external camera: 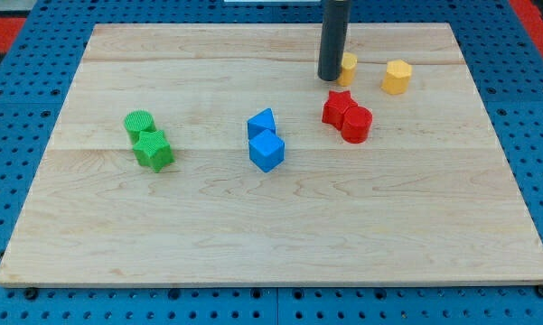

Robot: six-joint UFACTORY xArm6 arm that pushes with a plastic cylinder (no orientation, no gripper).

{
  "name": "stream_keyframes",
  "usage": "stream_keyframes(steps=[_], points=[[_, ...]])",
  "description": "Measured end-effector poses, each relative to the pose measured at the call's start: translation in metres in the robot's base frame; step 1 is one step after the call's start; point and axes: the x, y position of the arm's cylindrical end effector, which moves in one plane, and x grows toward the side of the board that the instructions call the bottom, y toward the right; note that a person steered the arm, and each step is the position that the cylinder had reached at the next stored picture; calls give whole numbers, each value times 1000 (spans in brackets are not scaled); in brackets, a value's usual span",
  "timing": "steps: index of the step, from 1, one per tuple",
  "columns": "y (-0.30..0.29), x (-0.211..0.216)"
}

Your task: Slide yellow heart to the yellow hexagon

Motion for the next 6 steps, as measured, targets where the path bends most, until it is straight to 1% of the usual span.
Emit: stream_keyframes(steps=[1, 2, 3, 5, 6], points=[[16, 0], [19, 0], [1, -4], [-4, -43], [-3, -47]])
